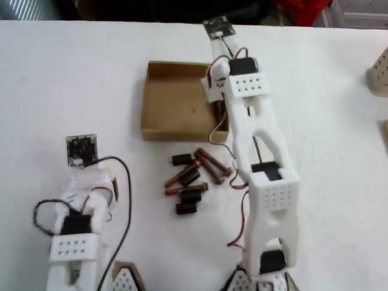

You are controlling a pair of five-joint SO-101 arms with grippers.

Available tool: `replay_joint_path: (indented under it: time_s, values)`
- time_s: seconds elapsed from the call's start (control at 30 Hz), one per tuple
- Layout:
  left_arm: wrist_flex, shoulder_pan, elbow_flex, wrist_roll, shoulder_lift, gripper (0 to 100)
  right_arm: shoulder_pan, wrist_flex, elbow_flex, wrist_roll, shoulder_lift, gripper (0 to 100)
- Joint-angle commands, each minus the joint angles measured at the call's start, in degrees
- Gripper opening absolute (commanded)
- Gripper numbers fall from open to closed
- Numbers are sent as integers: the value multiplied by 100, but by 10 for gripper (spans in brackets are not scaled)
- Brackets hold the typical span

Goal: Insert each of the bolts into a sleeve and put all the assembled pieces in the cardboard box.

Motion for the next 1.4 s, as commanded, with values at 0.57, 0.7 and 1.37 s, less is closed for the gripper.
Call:
replay_joint_path:
  time_s: [0.57, 0.7, 1.37]
  values:
    - [-18, -13, -53, -53, -92, 24, -558, 2378, -352, 88, -1226, 18]
    - [-18, -13, -53, -53, -92, 24, -690, 2615, -97, 985, -1851, 18]
    - [-18, -22, -53, -53, -92, 24, -2185, -31, 6075, 2857, -4708, 140]
